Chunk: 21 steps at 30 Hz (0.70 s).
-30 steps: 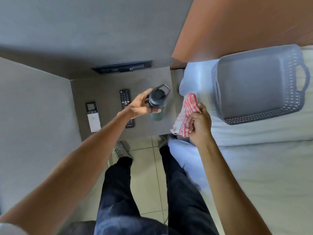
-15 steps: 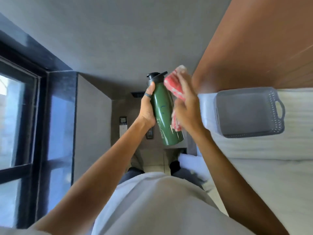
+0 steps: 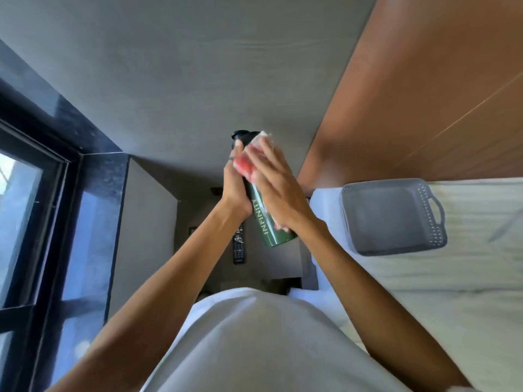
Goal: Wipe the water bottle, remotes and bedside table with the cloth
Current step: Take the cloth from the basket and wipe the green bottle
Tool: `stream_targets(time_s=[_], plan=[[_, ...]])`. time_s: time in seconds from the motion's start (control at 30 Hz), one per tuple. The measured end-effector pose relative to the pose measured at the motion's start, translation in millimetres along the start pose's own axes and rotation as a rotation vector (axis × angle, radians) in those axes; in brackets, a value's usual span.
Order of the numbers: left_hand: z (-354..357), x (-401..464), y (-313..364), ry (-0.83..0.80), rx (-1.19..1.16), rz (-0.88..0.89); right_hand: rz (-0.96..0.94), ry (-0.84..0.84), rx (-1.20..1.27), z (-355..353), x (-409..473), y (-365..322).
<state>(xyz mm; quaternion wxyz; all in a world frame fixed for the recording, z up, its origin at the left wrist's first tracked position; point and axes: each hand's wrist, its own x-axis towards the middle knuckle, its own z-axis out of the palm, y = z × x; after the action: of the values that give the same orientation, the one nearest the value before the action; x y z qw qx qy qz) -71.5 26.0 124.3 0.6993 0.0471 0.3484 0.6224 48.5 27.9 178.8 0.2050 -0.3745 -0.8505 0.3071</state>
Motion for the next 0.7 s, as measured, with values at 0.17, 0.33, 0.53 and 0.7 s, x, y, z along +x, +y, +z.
stream_targets(time_s=[0.17, 0.33, 0.53, 0.7], plan=[[-11, -1, 1, 0.103, 0.013, 0.007, 0.216, 0.02, 0.304, -11, -47, 6], [-2, 1, -3, 0.125, 0.011, -0.039, -0.067, -0.045, -0.238, 9, -74, 10], [7, 1, -21, 0.033, -0.065, -0.03, 0.224, -0.014, -0.031, -6, 4, -1], [5, 11, -17, 0.058, -0.04, -0.061, 0.124, -0.035, -0.272, 10, -86, 2]])
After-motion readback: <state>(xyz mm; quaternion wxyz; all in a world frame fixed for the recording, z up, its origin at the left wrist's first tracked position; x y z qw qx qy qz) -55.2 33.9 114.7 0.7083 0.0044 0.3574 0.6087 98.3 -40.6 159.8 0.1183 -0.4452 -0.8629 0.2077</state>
